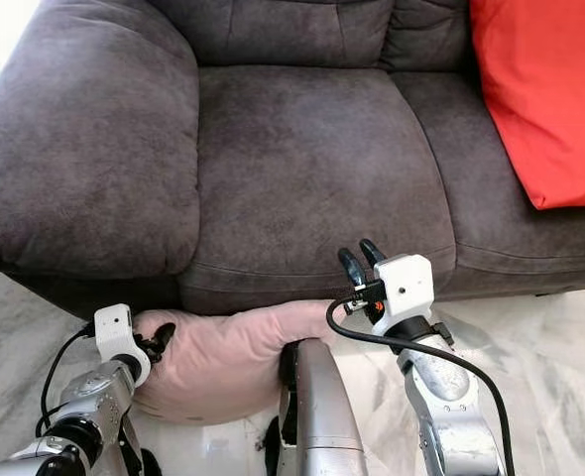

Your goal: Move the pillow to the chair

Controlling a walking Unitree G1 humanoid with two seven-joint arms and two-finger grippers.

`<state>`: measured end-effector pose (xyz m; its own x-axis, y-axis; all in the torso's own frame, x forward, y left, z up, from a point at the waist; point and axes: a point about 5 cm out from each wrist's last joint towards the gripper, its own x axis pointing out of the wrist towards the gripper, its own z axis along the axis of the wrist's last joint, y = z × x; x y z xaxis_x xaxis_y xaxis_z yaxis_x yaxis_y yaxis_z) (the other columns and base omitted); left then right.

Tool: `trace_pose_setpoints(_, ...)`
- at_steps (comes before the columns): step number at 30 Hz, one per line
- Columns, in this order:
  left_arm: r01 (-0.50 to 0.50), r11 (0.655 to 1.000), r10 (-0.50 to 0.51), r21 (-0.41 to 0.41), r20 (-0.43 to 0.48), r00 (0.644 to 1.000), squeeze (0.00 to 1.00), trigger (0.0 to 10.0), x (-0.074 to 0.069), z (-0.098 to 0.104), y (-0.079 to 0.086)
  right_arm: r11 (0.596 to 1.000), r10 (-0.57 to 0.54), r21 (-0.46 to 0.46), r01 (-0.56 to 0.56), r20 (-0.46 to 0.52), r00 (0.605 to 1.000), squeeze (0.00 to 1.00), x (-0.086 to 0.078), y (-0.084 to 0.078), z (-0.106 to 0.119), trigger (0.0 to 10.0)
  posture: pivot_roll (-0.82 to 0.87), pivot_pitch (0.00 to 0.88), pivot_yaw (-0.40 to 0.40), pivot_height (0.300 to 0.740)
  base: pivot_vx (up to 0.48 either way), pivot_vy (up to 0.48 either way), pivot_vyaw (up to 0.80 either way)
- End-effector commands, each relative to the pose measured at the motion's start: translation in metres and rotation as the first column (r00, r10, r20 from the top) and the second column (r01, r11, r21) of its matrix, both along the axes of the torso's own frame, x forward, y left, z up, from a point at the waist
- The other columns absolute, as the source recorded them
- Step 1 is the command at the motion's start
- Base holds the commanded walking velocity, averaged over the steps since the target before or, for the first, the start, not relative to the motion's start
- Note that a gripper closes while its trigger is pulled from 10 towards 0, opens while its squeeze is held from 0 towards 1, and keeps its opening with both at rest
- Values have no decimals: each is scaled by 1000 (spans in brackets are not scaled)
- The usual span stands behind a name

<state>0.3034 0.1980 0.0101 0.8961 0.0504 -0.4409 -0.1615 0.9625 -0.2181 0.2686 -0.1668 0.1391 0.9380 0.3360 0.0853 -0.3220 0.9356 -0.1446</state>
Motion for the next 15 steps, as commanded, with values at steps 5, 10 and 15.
trace_pose_setpoints(5, 9, 1000, -8, 7, -46, 999, 0, 0, -8, -10, -1, 1000, -7, 4, 7, -9, 1000, 0, 0, -2, -1, 10000, -144, 242, -192, 499, 0, 0, 0)
trace_pose_setpoints(10, 37, 999, -36, 33, -33, 999, 0, 0, -6, -7, -1, 1000, -13, 9, 13, -4, 1000, 0, 1, -1, -1, 10000, -139, 235, -183, 499, 0, 0, 0)
trace_pose_setpoints(15, 38, 999, -37, 33, -31, 999, 0, 0, -6, -7, 1, 1000, -14, 14, 14, -3, 1000, 0, 2, 1, -1, 10000, -136, 234, -178, 499, 0, 0, 0)
